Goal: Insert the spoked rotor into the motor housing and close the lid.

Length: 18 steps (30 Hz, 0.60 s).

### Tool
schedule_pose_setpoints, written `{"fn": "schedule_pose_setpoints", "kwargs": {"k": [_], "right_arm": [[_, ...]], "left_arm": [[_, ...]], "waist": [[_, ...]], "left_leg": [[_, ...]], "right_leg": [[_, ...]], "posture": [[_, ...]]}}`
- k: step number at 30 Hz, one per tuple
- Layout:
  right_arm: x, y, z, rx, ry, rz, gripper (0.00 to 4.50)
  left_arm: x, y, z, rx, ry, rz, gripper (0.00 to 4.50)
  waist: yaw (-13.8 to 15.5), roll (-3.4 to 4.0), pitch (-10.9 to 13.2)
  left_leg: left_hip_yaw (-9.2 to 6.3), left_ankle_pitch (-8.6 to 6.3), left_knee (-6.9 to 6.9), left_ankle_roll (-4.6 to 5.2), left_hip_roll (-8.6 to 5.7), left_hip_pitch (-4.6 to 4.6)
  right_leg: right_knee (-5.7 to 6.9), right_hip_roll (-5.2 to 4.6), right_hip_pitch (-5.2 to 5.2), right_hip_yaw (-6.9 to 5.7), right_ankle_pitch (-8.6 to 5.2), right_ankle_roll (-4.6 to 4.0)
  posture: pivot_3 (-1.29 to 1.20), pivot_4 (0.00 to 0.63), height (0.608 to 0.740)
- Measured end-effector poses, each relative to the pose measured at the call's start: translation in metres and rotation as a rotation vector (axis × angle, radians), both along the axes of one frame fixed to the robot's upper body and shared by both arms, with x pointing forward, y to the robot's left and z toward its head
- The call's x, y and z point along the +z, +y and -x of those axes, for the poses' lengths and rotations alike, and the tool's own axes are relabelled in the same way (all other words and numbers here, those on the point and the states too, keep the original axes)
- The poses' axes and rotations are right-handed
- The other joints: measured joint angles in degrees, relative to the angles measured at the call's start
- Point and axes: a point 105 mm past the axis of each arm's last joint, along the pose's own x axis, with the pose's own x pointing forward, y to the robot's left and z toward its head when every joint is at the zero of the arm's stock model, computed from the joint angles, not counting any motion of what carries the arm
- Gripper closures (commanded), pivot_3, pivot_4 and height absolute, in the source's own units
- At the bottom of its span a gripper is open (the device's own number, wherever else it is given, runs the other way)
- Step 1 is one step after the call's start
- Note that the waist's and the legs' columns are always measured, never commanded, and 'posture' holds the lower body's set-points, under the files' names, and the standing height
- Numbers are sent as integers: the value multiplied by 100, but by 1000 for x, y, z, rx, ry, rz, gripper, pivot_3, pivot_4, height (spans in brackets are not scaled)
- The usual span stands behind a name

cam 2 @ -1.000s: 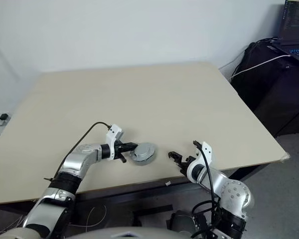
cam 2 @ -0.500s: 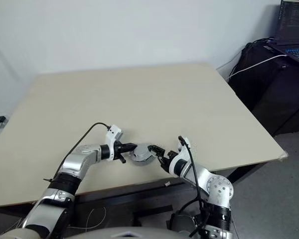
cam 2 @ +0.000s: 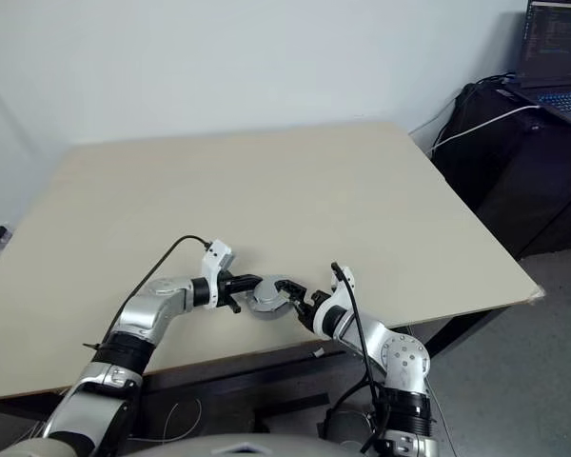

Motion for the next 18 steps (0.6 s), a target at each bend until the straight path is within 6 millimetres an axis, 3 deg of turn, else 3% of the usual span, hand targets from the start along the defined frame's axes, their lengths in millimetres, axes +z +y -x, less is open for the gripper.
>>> {"fn": "schedule_pose_setpoints", "kwargs": {"k": [18], "right_arm": [[-1, 5, 1, -20, 48, -81, 19]], "left_arm": [[-1, 0, 1, 1, 2, -1, 4500]], "waist": [[-4, -4, -16]], "left_leg": [[23, -10, 12, 18, -5, 3]], "right_leg": [[0, -1, -2, 29, 7, -3]], "posture": [[0, 0, 740]]}}
